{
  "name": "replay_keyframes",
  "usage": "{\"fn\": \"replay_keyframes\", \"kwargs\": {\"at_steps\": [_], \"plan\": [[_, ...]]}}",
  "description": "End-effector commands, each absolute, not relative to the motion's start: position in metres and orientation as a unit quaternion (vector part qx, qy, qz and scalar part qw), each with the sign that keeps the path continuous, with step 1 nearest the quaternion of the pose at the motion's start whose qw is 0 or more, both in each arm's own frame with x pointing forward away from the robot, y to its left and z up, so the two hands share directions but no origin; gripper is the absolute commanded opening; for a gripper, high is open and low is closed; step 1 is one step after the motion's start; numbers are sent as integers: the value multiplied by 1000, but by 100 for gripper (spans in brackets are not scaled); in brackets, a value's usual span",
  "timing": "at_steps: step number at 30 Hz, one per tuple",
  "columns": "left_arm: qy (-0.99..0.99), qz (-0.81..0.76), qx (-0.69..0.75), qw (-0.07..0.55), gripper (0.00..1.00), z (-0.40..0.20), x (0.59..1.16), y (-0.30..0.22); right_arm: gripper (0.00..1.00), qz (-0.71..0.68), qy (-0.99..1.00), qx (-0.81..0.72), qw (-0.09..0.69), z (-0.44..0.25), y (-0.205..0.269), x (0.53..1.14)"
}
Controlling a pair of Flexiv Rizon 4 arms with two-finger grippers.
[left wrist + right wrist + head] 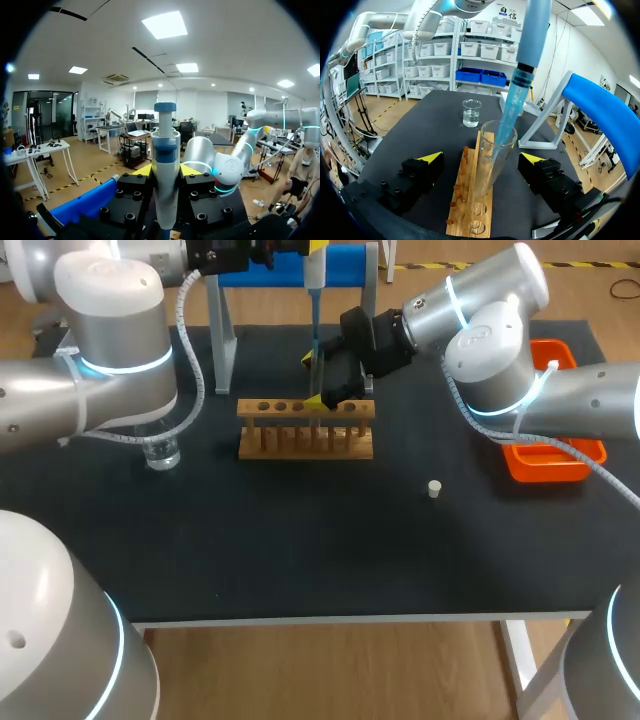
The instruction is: Invert the test tube, pick up the pipette, mount the tip to pipette, aspirate from beaker and dispense into the tube, eject the tip, return the pipette, and cap with the stopper.
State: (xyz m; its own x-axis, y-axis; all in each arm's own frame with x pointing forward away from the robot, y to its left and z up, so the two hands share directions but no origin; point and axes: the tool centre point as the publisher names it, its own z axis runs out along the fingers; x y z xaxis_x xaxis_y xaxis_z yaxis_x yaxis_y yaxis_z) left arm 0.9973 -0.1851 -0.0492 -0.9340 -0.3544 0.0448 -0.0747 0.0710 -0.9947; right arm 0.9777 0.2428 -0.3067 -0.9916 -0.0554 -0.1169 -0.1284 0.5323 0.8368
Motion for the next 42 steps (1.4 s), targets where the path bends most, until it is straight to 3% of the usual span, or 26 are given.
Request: {"fn": "replay_keyframes", "kwargs": {"at_steps": [1, 42], "plan": [[722, -667, -150, 108, 0, -53, 999, -187, 100, 479, 875, -53, 37, -305, 242, 977], [719, -667, -156, 120, 0, -60, 994, -188, 100, 479, 875, -53, 37, -305, 242, 977]]}}
